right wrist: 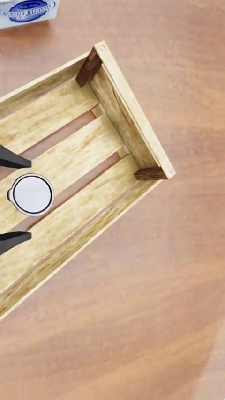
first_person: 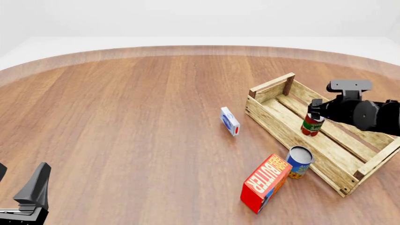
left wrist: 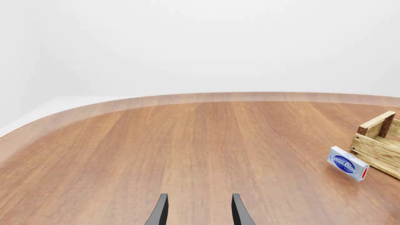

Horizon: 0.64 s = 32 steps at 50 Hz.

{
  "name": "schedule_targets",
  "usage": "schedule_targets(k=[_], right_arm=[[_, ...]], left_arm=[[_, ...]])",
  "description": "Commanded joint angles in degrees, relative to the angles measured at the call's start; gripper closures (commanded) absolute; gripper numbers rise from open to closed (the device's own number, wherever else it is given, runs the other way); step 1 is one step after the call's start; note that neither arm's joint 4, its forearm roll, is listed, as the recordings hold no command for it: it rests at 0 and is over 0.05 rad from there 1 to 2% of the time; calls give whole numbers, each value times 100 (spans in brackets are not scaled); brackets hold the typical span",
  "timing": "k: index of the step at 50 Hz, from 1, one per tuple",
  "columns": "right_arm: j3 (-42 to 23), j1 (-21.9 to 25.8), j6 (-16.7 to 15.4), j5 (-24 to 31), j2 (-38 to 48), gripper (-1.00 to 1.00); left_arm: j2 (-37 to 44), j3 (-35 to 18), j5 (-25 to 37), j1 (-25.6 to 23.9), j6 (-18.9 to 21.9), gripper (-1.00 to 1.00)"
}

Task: Pick up the tomato sauce, and put it in the wooden tray.

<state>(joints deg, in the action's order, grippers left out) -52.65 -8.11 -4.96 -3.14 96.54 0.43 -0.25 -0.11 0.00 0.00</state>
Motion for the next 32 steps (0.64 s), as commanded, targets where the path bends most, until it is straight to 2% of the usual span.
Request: schedule_targets(k=[1, 2, 3, 4, 5, 7, 10, 12, 15, 16, 17, 18, 20, 22, 23, 26, 27, 28, 29, 30, 31, 32], right_arm=[[-559, -191, 96, 1480, -2300, -100], [-750, -109, 195, 1755, -2565, -100], [-914, -128, 114, 2001, -2821, -100], [-916, -128, 114, 2005, -2822, -100], [-1228, -152, 133, 2423, -3262, -100], [-1233, -152, 133, 2430, -3264, -100], [-1312, 11, 154, 2804, -3847, -100], [-996, 81, 110, 2714, -4040, -100], [-994, 81, 110, 2713, -4041, -100], [113, 472, 65, 2103, -5031, -100], [132, 472, 65, 2093, -5041, -100], [456, 452, 103, 1886, -5200, -100], [1119, 773, 401, 1383, -5698, -100], [1334, 772, 478, 1264, -5912, -100], [1957, 629, 884, 897, -6375, -100], [1966, 629, 884, 892, -6379, -100], [2380, 453, 962, 812, -7436, -100], [2387, 453, 962, 818, -7448, -100], [2720, -54, 911, 860, -9654, -100], [2723, -54, 911, 858, -9654, -100], [2928, -313, 701, 474, -9654, -100], [3161, -811, 556, -38, -9654, -100]], left_arm=[[0, 0, 0, 0, 0, -100], [0, 0, 0, 0, 0, -100], [0, 0, 0, 0, 0, -100], [0, 0, 0, 0, 0, -100], [0, 0, 0, 0, 0, -100], [0, 0, 0, 0, 0, -100], [0, 0, 0, 0, 0, -100], [0, 0, 0, 0, 0, -100], [0, 0, 0, 0, 0, -100], [0, 0, 0, 0, 0, -100], [0, 0, 0, 0, 0, -100], [0, 0, 0, 0, 0, -100], [0, 0, 0, 0, 0, -100], [0, 0, 0, 0, 0, -100], [0, 0, 0, 0, 0, -100], [0, 0, 0, 0, 0, -100], [0, 0, 0, 0, 0, -100], [0, 0, 0, 0, 0, -100], [0, 0, 0, 0, 0, -100], [0, 0, 0, 0, 0, -100], [0, 0, 0, 0, 0, -100], [0, 0, 0, 0, 0, -100]])
